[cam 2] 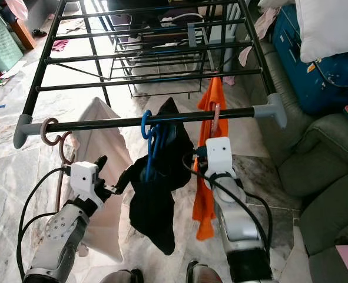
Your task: Hang hanger
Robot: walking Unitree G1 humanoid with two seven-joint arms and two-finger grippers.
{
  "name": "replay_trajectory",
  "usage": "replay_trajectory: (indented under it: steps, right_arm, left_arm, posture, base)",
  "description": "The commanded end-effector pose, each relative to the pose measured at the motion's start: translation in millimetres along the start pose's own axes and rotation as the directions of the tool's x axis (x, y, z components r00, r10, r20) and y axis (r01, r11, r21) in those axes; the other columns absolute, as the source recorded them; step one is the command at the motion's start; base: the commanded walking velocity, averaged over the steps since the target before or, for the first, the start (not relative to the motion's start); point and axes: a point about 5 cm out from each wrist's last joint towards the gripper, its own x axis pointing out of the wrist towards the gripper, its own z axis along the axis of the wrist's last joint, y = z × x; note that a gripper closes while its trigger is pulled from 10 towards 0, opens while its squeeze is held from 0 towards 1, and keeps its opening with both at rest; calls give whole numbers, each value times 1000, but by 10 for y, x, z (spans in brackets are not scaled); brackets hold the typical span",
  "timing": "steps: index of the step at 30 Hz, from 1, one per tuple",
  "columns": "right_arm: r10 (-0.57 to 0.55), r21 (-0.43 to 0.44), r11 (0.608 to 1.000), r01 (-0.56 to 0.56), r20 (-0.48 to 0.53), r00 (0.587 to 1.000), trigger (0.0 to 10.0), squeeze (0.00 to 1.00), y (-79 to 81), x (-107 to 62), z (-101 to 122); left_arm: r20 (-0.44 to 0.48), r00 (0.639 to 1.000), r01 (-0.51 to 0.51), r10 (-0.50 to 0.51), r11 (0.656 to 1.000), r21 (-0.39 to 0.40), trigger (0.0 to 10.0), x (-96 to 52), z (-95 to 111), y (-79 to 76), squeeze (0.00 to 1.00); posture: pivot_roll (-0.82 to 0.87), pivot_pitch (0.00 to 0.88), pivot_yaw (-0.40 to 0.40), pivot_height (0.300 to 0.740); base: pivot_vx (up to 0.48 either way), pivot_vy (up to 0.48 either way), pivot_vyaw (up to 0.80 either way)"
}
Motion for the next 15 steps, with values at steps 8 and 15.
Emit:
replay_trajectory:
  steps: [8,15]
  right_arm:
    - [-63,-13,998,63,32,997,10000,1000,-104,-177,-21]
    - [-66,-45,996,73,134,989,10000,1000,-110,-280,72]
  left_arm:
    - [-19,1000,-5,5,1000,10,10000,-23,-22,14,0]
    - [-40,999,-24,24,1000,20,10000,3,-38,45,0]
  posture:
    - [-110,200,65,740]
    - [-118,200,70,740]
  base:
    - [0,0,0]
    - [0,0,0]
